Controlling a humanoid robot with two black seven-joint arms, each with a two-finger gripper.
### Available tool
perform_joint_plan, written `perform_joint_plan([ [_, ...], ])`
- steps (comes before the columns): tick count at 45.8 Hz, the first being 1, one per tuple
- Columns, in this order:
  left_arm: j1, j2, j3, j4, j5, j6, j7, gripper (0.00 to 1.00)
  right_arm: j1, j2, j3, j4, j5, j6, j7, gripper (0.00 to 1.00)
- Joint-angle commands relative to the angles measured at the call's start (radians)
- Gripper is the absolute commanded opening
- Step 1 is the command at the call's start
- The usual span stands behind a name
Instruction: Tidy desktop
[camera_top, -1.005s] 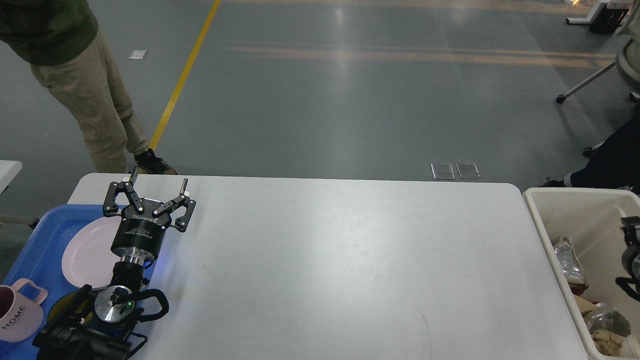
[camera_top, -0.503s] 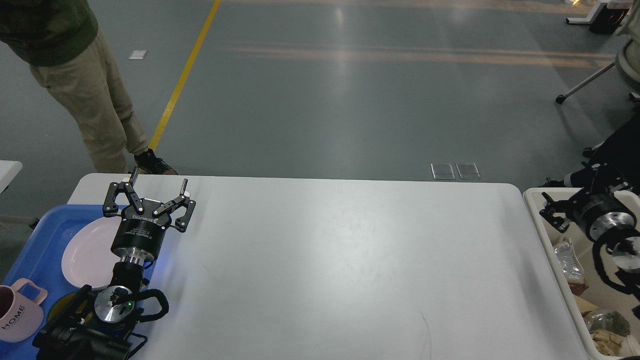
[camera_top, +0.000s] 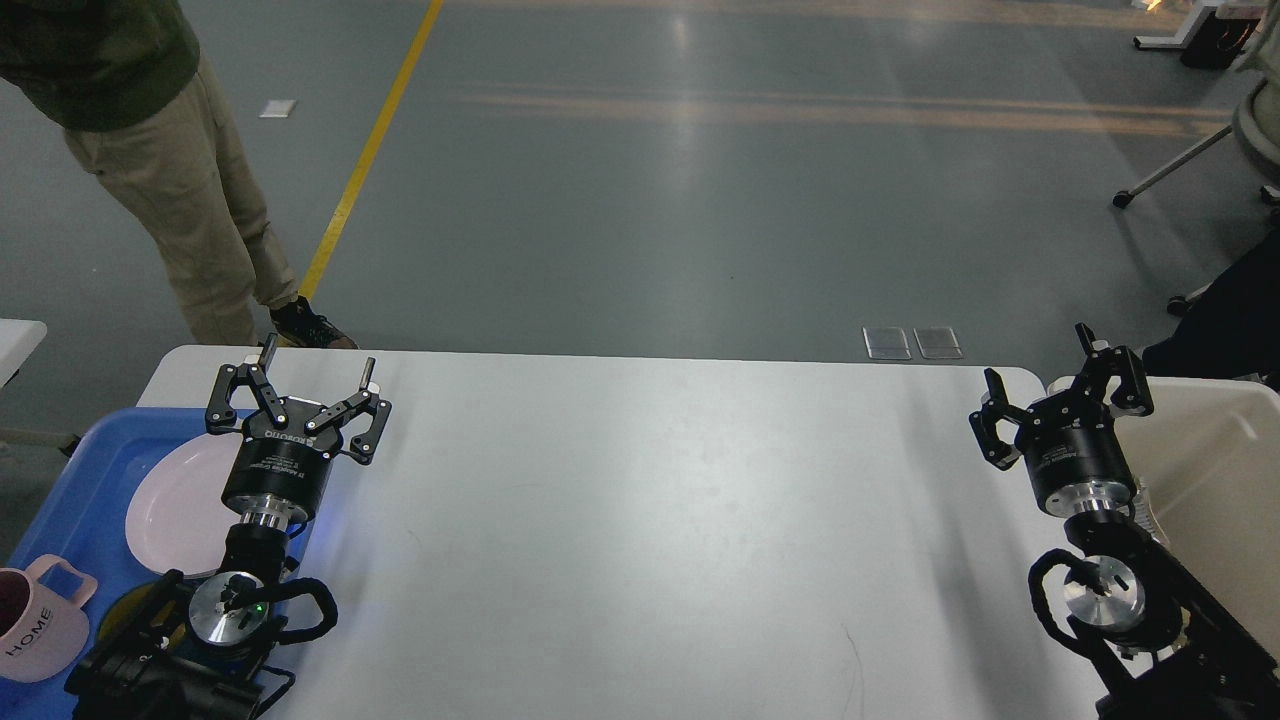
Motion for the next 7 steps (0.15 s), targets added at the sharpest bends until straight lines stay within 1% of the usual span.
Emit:
perform_joint_plan([
  [1,-0.001,0.0,0.0,0.0,0.0,0.0,0.0,0.96,0.005,0.002,0.0,-0.007,0.001,-0.003,-0.002,1.0],
  [7,-0.001,0.0,0.0,-0.001,0.0,0.0,0.0,0.96,0.002,-0.002,0.0,-0.007,0.001,-0.007,-0.003,1.0],
])
